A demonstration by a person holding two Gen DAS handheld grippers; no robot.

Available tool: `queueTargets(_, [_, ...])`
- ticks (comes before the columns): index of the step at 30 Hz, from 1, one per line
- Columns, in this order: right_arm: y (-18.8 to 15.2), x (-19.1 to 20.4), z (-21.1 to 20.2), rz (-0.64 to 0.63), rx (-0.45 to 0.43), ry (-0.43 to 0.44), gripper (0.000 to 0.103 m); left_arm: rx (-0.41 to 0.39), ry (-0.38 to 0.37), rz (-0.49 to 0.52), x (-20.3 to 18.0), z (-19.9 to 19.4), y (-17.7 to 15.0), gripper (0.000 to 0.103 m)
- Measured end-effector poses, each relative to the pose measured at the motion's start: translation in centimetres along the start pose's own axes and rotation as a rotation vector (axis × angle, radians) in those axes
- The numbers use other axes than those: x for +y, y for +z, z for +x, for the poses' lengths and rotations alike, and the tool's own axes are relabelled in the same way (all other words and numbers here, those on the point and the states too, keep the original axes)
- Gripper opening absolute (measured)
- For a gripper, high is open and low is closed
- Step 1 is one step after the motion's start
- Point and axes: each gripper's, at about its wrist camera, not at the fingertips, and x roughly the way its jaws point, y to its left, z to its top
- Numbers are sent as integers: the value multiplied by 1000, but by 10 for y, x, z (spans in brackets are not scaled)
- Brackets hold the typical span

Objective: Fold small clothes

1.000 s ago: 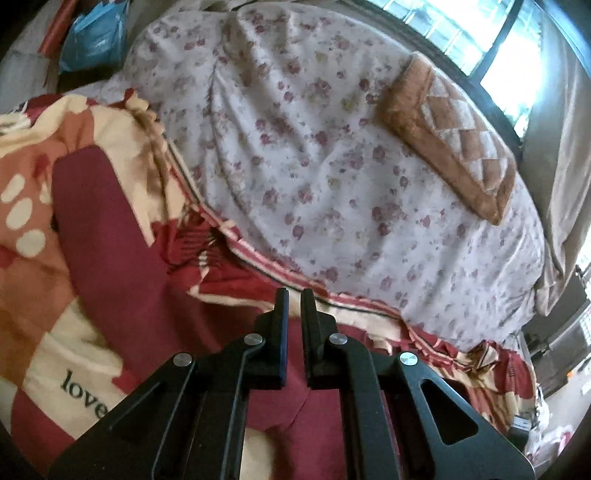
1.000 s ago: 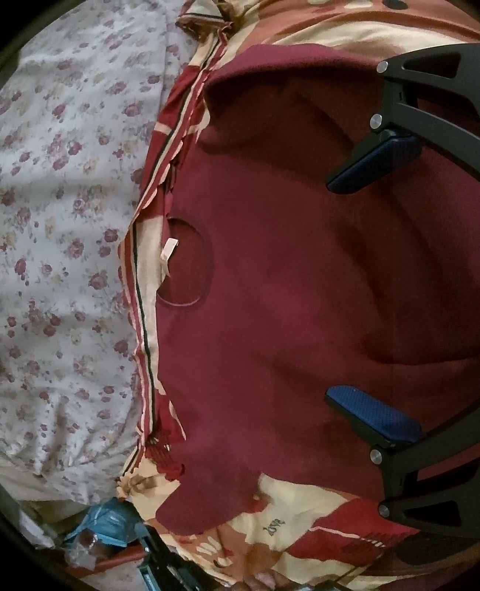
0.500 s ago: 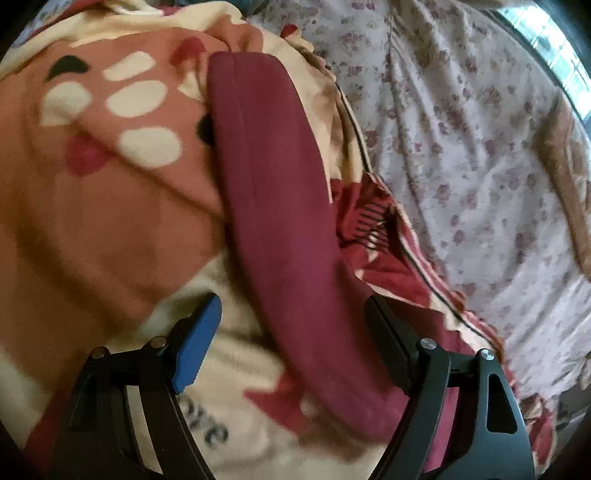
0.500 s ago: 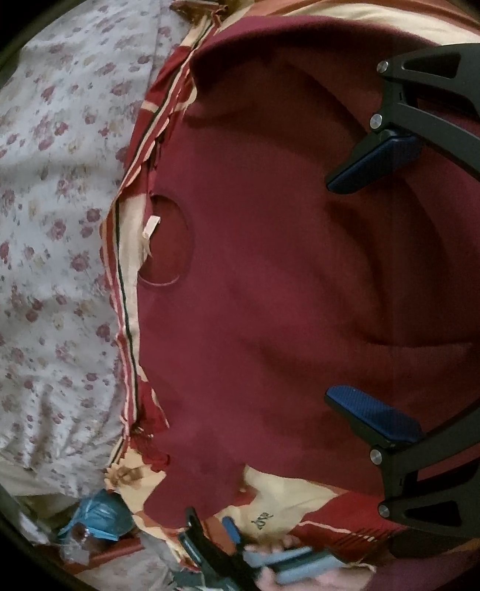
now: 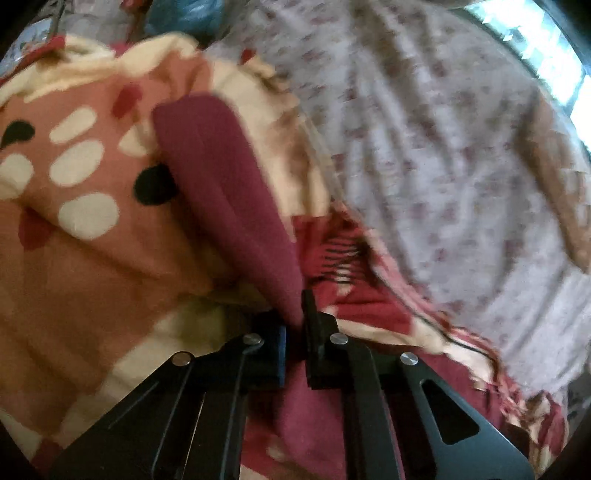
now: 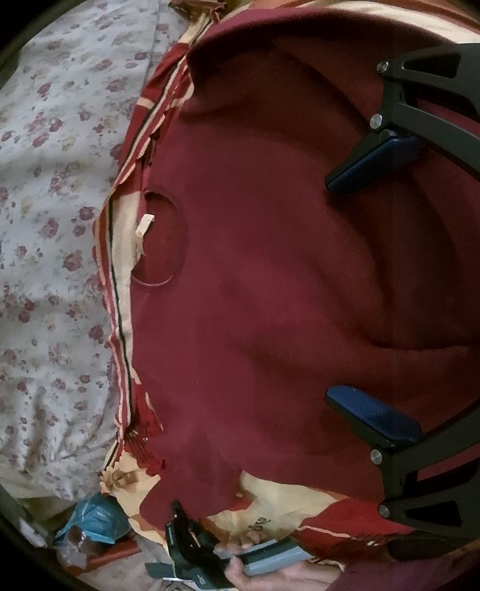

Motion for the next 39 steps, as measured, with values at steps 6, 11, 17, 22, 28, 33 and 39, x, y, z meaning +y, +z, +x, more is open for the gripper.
queueTargets(6, [3, -13, -10, 49, -27, 5, 103, -35, -215, 110, -73, -57, -20, 5])
queueTargets(11, [6, -35, -28, 95, -68, -18, 103, 54, -405, 275, -156, -80, -81, 5])
queueTargets(17, [6, -68, -41, 180, -86, -44, 103, 379, -438, 456, -213, -32, -172, 72])
queueTargets(22, [6, -77, -51, 183, -102, -69, 103, 371, -363, 598, -206, -56, -188, 72])
queueTargets(28, [24, -54, -53, 101, -141, -8, 103, 192, -107, 589, -151, -84, -150, 72])
queueTargets(33, [56, 4, -33, -50, -129, 53, 103, 167, 90, 439, -100, -52, -123, 72])
queueTargets(39, [89, 74, 23, -245, -70, 2, 88, 231, 117, 378, -77, -22, -126, 72])
